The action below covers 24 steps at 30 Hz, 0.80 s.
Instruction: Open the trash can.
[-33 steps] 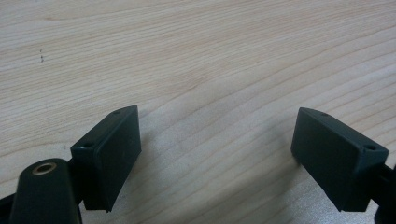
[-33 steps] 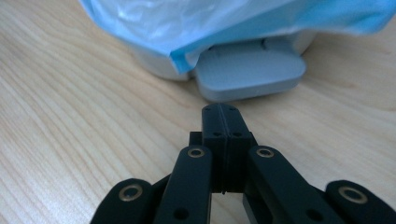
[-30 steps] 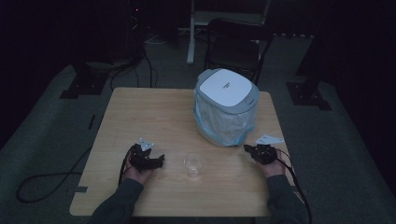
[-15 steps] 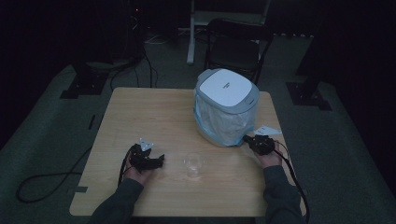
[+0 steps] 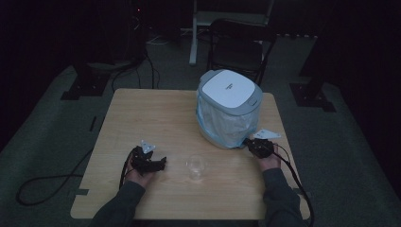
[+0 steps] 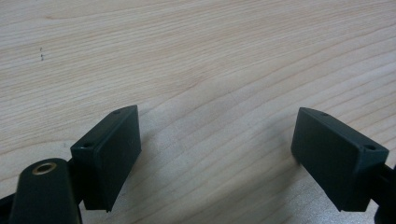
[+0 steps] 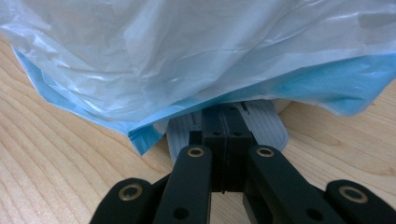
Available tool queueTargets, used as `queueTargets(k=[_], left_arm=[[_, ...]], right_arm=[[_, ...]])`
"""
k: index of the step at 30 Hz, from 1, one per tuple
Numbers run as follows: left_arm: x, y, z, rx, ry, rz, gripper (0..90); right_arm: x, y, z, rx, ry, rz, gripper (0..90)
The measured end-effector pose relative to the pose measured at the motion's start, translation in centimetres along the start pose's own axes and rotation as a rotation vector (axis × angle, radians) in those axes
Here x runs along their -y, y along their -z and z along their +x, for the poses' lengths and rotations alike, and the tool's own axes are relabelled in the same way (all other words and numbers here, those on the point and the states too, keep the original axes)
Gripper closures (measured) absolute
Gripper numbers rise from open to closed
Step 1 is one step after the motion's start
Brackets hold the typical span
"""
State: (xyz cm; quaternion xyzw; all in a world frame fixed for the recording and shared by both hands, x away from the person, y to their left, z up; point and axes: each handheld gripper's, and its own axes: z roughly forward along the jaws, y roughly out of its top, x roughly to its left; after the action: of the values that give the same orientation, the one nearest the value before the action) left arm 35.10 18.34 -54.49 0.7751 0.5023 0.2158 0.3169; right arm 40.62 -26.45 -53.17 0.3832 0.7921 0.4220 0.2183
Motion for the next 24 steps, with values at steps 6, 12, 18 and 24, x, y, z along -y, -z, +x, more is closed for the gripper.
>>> queueTargets(k=[6, 12, 18, 24], left_arm=[[0.0, 0.0, 0.0, -0.001, 0.001, 0.000, 16.2], [0.1, 0.1, 0.0, -0.001, 0.001, 0.000, 16.2], [0.1, 0.1, 0.0, -0.001, 0.001, 0.000, 16.2], [0.1, 0.1, 0.0, -0.001, 0.001, -0.001, 16.2]], right_arm=[[0.0, 0.1, 0.1, 0.008, 0.021, 0.013, 90.0], [0.4, 0.1, -0.2, -0.015, -0.007, -0.002, 90.0], [1.0, 0.0, -0.4, -0.022, -0.039, -0.033, 90.0], [1.1, -0.1, -0.3, -0.024, -0.039, -0.027, 90.0]])
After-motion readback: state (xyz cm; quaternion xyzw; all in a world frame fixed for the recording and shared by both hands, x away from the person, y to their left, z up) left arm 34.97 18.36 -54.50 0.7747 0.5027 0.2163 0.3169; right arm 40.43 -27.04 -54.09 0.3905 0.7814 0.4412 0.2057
